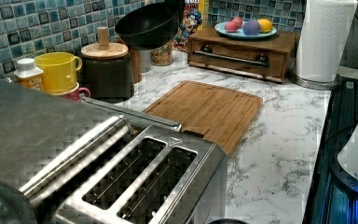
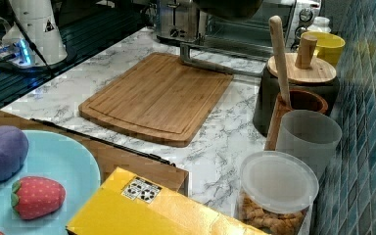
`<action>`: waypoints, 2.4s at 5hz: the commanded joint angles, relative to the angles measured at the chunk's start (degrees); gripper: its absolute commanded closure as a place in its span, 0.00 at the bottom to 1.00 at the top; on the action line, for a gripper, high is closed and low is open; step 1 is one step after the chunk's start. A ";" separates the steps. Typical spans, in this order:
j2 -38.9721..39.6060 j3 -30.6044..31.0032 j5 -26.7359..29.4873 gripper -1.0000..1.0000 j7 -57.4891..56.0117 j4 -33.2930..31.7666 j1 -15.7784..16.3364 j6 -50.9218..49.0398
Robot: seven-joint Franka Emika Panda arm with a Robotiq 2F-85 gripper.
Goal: Put the bowl in the oven.
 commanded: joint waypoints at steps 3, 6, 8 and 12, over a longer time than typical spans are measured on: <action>0.33 4.67 4.89 1.00 -18.30 -2.61 3.05 9.05; 6.52 9.21 2.17 1.00 -18.03 0.57 4.84 11.35; 8.17 10.09 0.60 1.00 -14.68 1.54 5.01 11.94; 10.83 14.45 0.78 1.00 -12.86 -0.08 7.96 15.63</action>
